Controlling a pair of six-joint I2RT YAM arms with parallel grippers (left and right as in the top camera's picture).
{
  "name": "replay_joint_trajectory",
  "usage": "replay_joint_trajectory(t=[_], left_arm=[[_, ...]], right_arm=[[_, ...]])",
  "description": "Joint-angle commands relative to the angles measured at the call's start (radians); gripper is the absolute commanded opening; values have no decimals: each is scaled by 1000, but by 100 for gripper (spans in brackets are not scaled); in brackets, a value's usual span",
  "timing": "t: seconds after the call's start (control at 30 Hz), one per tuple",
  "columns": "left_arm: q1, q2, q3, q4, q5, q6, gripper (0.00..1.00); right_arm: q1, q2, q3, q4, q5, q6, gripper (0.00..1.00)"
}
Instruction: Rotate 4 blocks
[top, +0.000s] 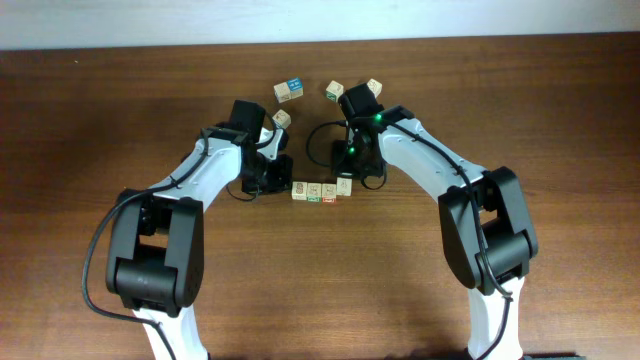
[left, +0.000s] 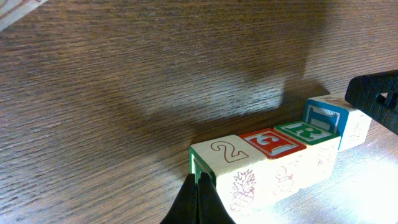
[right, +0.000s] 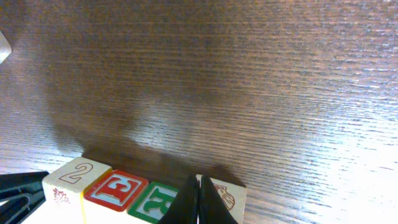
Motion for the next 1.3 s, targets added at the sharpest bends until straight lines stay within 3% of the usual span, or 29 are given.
replay_joint_trajectory(t=[0.0,0.63,0.87,0.97,1.27], left_arm=[[-2,13,10,-1,15,20,0],[-2,13,10,-1,15,20,0],[-2,13,10,-2,15,20,0],[-2,13,10,-11,15,20,0],[-2,13,10,-12,15,20,0]], right_arm=[[9,13,-4,-10,18,-2,4],[28,13,-3,-24,19,-2,4],[-105,-11,53,-114,6,-3,4],[-129,-10,18,-166,-62,-76,4],[-77,-9,-69,-116,-106,-78,4]])
